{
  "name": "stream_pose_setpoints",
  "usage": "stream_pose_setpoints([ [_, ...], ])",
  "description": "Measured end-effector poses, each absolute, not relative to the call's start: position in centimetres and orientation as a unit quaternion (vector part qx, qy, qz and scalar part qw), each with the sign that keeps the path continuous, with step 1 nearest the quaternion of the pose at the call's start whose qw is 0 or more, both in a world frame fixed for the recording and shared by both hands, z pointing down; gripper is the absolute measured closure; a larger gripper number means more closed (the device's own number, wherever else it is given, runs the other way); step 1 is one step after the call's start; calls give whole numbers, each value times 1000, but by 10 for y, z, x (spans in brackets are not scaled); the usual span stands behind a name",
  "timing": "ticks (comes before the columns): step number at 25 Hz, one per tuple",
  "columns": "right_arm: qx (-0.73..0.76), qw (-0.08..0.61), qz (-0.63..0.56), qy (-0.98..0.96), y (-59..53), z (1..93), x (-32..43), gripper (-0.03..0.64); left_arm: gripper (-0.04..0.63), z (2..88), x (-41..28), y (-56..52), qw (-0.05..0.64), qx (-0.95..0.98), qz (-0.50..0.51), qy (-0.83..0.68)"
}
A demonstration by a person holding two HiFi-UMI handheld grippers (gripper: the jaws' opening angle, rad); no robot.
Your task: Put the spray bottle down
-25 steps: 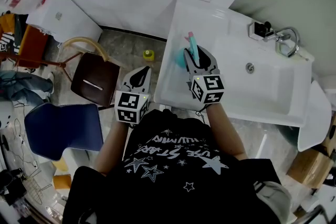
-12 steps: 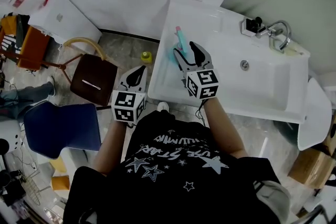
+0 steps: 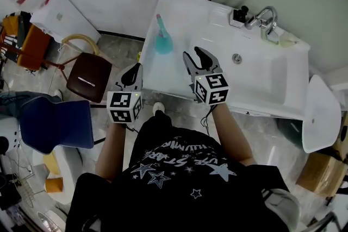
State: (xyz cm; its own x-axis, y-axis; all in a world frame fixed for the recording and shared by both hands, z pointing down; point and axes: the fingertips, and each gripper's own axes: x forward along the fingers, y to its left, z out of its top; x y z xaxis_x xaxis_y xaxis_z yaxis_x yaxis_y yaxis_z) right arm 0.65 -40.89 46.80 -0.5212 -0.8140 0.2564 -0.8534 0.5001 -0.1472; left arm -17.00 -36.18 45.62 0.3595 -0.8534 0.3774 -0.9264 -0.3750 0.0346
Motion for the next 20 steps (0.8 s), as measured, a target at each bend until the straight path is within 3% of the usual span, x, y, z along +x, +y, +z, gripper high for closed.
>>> stream_pose_setpoints([
  [14,505,53,163,-846,-267,469,159,514,580,464,-39,-212,126,818,169,-536],
  [20,513,45,172,-840,-222,476,200,592,580,471,3,-155,135,822,182,-522],
])
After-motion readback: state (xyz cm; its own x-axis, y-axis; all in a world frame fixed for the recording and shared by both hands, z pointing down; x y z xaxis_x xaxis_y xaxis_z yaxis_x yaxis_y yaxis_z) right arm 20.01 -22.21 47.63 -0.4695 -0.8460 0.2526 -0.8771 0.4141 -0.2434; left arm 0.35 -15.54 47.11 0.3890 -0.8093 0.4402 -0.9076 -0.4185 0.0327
